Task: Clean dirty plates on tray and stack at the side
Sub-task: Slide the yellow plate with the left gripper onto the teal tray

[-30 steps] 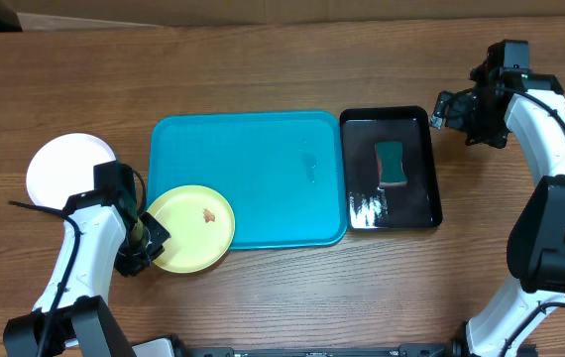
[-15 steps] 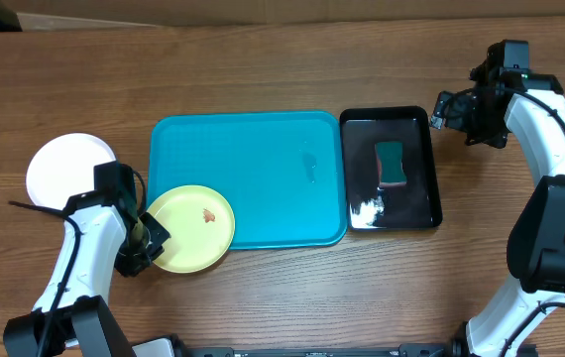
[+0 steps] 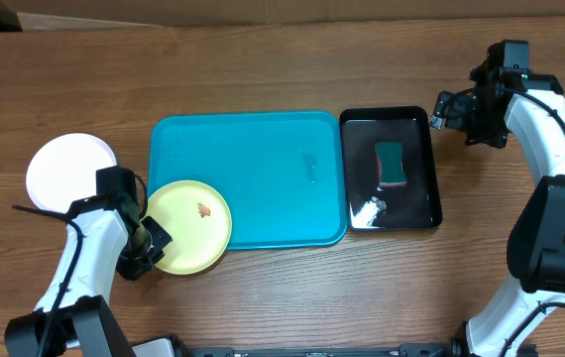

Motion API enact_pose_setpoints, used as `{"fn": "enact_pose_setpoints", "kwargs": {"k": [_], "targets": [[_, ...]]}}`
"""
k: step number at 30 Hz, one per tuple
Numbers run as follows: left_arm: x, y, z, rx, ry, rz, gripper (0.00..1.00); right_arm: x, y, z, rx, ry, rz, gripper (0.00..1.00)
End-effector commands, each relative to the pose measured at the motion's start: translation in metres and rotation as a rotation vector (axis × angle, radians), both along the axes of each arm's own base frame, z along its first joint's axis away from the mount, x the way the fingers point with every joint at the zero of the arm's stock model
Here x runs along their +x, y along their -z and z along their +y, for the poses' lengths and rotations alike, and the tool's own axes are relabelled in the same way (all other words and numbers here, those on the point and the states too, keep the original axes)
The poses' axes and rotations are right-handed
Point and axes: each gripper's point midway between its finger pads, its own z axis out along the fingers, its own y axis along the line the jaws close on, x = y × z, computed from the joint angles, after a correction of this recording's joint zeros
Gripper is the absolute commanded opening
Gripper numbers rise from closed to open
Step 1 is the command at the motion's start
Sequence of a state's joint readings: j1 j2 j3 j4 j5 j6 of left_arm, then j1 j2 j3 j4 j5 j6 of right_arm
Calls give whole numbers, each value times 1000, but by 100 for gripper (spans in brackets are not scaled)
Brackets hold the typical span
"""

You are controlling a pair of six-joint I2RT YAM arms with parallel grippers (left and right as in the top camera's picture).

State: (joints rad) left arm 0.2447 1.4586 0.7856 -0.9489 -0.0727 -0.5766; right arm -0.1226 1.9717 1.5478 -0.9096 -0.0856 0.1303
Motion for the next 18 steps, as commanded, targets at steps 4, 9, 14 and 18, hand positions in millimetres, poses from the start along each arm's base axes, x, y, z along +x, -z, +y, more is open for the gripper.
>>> {"fn": "enact_pose_setpoints", "kwargs": {"k": [4,9,14,18], "targets": [[37,-22,-23,-154,109,-139,4,5,-15,0,-10,2,-40,100],[57,-50,-22,-163,118,-192,4,5,-15,0,-10,2,-40,100],[74,-80,-27,-161,157,-238,4,5,-15,0,-10,2,-40,100],[87,-90,-42,-168,206,-278,4,5,-15,0,-10,2,-40,100]]}}
